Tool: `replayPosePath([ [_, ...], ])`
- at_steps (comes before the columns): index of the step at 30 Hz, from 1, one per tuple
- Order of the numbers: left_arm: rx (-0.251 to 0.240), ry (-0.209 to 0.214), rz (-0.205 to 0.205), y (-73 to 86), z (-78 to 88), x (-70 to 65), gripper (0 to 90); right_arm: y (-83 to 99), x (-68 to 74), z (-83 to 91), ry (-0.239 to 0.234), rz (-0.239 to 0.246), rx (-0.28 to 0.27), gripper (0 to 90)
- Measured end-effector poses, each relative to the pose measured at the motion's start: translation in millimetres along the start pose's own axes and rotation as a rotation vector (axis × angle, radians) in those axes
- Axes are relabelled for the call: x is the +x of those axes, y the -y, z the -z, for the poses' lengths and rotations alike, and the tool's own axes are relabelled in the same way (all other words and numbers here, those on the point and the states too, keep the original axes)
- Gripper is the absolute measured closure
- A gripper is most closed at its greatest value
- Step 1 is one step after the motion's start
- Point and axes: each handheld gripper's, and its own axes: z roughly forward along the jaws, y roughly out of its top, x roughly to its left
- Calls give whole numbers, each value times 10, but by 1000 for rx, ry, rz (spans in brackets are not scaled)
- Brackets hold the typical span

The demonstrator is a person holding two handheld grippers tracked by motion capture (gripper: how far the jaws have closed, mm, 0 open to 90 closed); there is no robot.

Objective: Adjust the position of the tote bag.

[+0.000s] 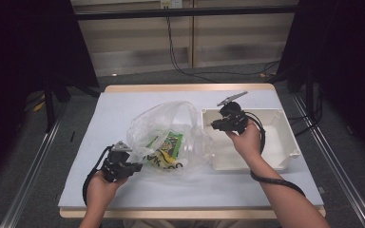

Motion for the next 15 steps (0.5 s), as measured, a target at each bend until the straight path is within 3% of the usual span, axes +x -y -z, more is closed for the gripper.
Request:
replayPosePath([
  [2, -12, 3, 14, -1, -1, -9, 892, 38, -46, 1, 9, -4, 2, 826],
  [4, -10, 6, -1, -10, 14, -7, 892, 53, -62, 32, -1, -22, -7, 823],
  [6, -6, 3, -12, -18, 18, -11, 892, 41, -48, 61, -15, -9, -21, 818],
  [11, -6, 8, -21, -26, 16, -26, 892, -39, 76, 126, -44, 24, -38, 780],
  [15, -23, 9, 3, -23, 20, -40, 892, -116, 171, 197, -73, 31, -55, 722],
])
